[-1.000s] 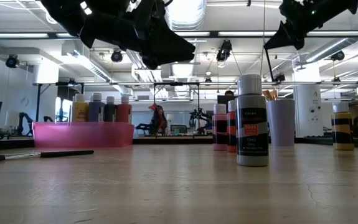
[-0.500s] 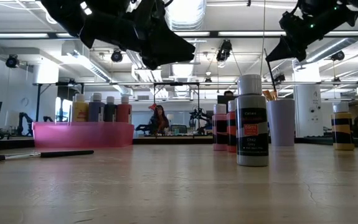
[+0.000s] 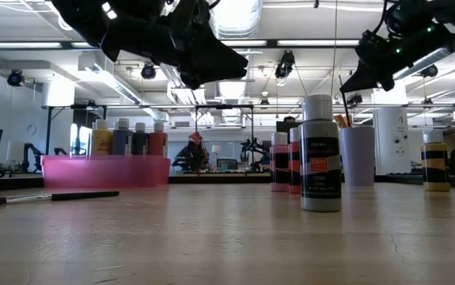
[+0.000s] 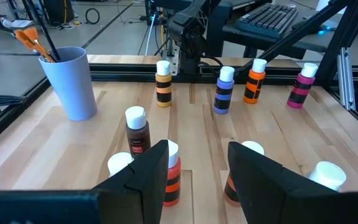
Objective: Pick & Place Paint Supplies
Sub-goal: Put the silver paint brush into the purple cup
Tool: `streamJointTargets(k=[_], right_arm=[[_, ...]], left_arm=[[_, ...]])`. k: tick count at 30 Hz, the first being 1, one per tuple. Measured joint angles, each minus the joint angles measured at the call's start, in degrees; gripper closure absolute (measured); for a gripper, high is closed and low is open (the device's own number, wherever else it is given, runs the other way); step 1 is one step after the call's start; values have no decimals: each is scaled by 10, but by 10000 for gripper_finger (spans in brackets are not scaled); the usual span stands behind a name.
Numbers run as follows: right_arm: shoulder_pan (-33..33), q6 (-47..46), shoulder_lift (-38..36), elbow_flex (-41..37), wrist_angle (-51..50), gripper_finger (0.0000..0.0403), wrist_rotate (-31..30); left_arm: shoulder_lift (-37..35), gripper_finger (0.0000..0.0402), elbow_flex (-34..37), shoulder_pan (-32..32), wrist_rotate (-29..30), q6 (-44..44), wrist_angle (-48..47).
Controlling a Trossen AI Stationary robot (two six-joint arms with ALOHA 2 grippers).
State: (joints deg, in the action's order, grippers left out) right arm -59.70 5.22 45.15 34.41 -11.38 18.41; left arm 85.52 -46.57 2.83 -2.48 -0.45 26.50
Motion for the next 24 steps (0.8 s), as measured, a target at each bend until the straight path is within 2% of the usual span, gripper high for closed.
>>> streamJointTargets(k=[10,24], right_arm=[[0,-15,-36,-78,47,394,-6],[0,-6,-34,-124,62,394,-21]], left_arm=[[0,229,0,0,0,0,0],[0,229,0,0,0,0,0]])
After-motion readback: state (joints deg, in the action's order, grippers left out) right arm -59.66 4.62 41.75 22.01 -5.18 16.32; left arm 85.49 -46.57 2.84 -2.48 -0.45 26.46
